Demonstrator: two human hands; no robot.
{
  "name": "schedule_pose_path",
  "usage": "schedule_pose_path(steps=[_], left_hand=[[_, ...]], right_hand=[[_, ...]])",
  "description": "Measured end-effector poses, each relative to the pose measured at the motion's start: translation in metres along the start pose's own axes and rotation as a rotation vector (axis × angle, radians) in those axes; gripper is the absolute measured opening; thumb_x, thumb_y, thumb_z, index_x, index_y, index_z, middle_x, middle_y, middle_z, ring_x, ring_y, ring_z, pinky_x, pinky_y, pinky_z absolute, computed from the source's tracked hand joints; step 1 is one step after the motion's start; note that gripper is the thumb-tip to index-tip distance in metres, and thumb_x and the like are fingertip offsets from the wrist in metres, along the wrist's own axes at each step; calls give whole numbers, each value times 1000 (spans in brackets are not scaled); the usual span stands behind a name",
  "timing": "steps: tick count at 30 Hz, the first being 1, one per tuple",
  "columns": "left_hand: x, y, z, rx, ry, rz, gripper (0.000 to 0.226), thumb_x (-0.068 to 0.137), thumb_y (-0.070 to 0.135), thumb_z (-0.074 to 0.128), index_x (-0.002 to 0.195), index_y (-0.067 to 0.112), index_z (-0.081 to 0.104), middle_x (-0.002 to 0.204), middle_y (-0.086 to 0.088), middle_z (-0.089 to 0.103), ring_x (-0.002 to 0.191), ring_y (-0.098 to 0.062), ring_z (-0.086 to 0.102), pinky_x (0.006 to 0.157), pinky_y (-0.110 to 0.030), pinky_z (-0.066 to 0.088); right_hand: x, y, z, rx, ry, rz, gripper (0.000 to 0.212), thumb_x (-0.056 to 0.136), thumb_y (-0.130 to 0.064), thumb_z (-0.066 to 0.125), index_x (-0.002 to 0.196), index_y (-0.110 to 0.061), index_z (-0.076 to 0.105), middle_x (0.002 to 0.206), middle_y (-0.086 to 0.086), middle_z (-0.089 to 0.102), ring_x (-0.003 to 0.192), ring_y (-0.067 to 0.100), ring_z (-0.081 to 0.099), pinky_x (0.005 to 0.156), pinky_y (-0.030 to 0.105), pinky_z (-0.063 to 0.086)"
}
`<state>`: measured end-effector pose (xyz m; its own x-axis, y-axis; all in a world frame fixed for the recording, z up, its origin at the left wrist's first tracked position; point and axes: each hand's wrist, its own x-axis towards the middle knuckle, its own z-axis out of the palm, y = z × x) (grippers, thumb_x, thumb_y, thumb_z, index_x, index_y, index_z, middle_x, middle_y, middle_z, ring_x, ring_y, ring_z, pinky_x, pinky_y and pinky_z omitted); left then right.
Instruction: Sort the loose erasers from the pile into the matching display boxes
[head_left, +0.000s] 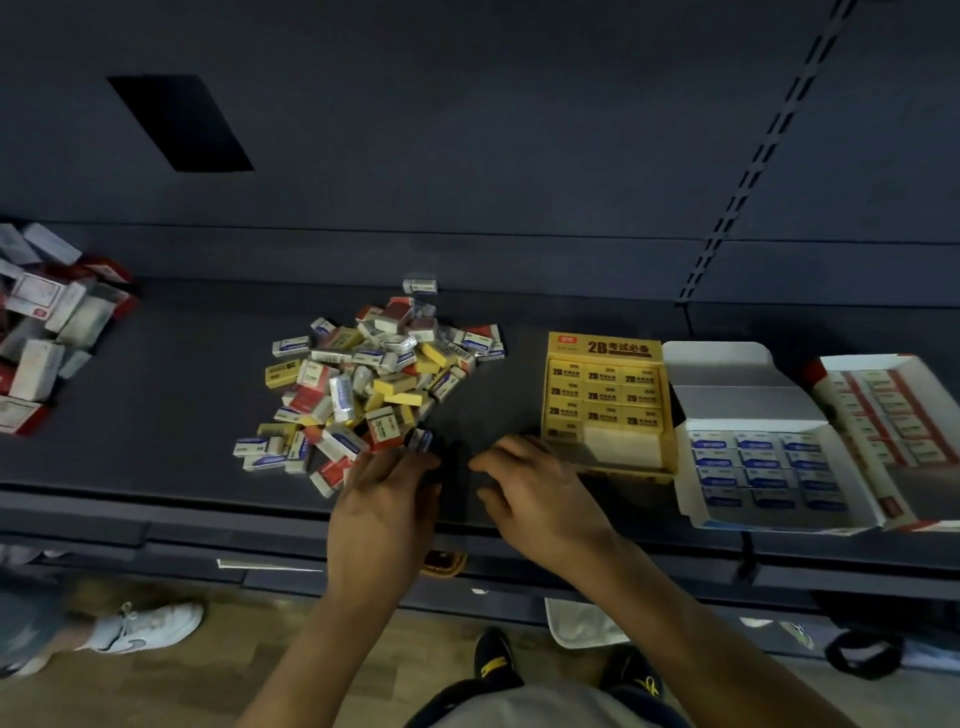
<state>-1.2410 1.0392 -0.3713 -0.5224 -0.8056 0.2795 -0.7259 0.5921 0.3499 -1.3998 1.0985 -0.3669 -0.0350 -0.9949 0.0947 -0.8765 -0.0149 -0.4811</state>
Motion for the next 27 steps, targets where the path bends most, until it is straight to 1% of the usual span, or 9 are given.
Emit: schedule_pose_path(steps=[4,7,10,12,15,17,21,24,27], left_hand=[[-5,-20,-9,8,40,-19,31,65,2,78,93,12,70,94,-7,65,84,-31,58,62,-36,51],[-9,-30,-14,17,53,-39,30,66,4,79,94,12,69,92,-7,62,84,-31,57,62,-36,51],[-10,-35,-19,8,96,-88,31,67,6,79,95,10,67,91,-8,60,78,-30,58,57,-33,48],[-8,-38,-23,9,125,-109,32,67,3,78,96,6,65,93,-10,58,74,-30,58,55,-29,44],[-4,-44,-25,3,139,-132,35,66,-2,75,96,6,59,96,-12,54,69,-32,58,51,-26,38],[-1,-47,-24,-8,136,-167,36,68,1,76,98,5,56,97,-12,53,68,-33,57,51,-26,36],[5,-53,-24,-30,132,-223,45,72,17,79,107,4,54,99,-12,56,72,-33,60,54,-26,37],[9,-57,-24,-32,112,-206,50,74,21,78,115,6,55,101,-14,57,73,-33,62,55,-28,40],[11,-58,-26,-28,95,-200,52,74,25,78,119,9,57,103,-13,57,73,-32,62,55,-30,44]], right_hand=[[13,-11,11,41,-47,-13,32,91,-21,55,123,-15,56,118,3,52,113,21,45,87,27,38],[27,-20,18,67,-16,-19,31,89,-21,59,118,-13,59,113,6,55,110,24,49,84,28,39],[42,-29,21,89,-22,5,32,90,-27,57,119,-14,58,114,5,55,111,22,48,86,28,38],[51,-35,23,111,-12,29,33,91,-31,56,120,-15,57,115,4,56,111,20,48,87,27,39],[61,-44,25,150,41,67,33,88,-34,61,113,-12,57,112,5,59,106,20,52,83,29,43],[67,-49,25,167,66,89,35,86,-36,63,109,-11,56,110,5,60,104,21,53,81,28,42],[75,-59,26,132,74,105,42,83,-38,67,109,-9,52,111,8,58,103,22,52,79,26,38],[78,-62,27,132,70,134,40,83,-34,67,110,-10,51,111,8,57,103,23,53,75,24,33],[78,-59,30,142,69,147,35,84,-30,66,109,-11,50,111,7,57,103,21,53,73,23,33]])
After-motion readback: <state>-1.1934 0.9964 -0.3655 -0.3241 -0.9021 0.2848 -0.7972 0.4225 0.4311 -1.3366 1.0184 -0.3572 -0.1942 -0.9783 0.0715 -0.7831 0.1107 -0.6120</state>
